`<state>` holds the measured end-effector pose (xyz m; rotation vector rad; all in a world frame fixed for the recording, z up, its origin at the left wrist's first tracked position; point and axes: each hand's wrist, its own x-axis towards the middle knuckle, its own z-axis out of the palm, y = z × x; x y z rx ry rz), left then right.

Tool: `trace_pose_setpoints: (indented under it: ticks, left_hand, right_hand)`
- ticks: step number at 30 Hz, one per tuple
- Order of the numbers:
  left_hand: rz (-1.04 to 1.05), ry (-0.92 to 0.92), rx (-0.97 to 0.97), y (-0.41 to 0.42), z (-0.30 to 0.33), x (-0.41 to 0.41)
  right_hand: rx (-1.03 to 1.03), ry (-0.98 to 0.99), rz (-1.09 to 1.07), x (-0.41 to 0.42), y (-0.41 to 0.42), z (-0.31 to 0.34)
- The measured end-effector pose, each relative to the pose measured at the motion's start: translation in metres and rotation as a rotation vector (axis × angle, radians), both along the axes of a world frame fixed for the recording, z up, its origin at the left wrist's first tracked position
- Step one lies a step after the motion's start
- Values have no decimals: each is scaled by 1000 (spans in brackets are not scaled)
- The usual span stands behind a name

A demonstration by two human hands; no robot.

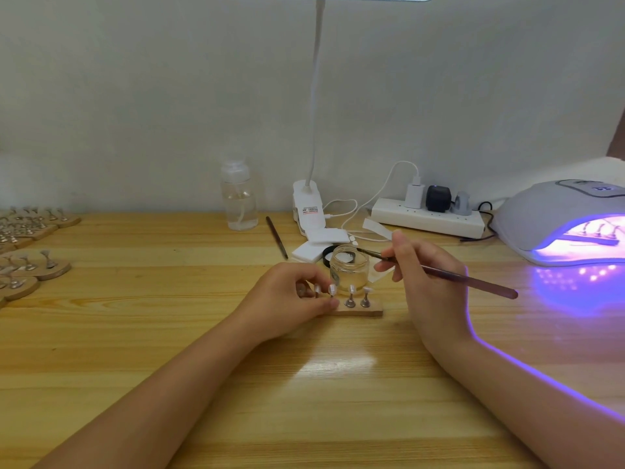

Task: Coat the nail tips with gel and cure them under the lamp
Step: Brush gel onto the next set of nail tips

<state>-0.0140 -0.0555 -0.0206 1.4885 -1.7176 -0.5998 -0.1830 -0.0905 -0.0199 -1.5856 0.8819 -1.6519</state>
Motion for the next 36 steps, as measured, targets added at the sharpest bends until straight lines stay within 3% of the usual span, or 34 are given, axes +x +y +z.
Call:
trace_pose_setpoints:
  ticks: [8, 14, 20, 24, 32, 36]
  left_hand:
    - [-5, -89, -54, 2, 1, -3]
    - [1, -138, -203, 6, -3, -6]
    - [-1, 51, -346, 9, -3, -9]
    - [41, 192, -326, 9, -4, -9]
    - [76, 263, -367, 12, -2, -10]
    - [62, 262, -398, 13, 0, -10]
  right_hand:
    - [8, 35, -48, -4, -16, 13]
    - [-29, 214, -54, -4, -30, 33]
    - [-64, 555, -182, 2, -47, 46]
    - [-26, 698, -172, 9, -51, 45]
    - [-3, 829, -143, 18, -53, 33]
    - [-15, 740, -141, 15, -54, 38]
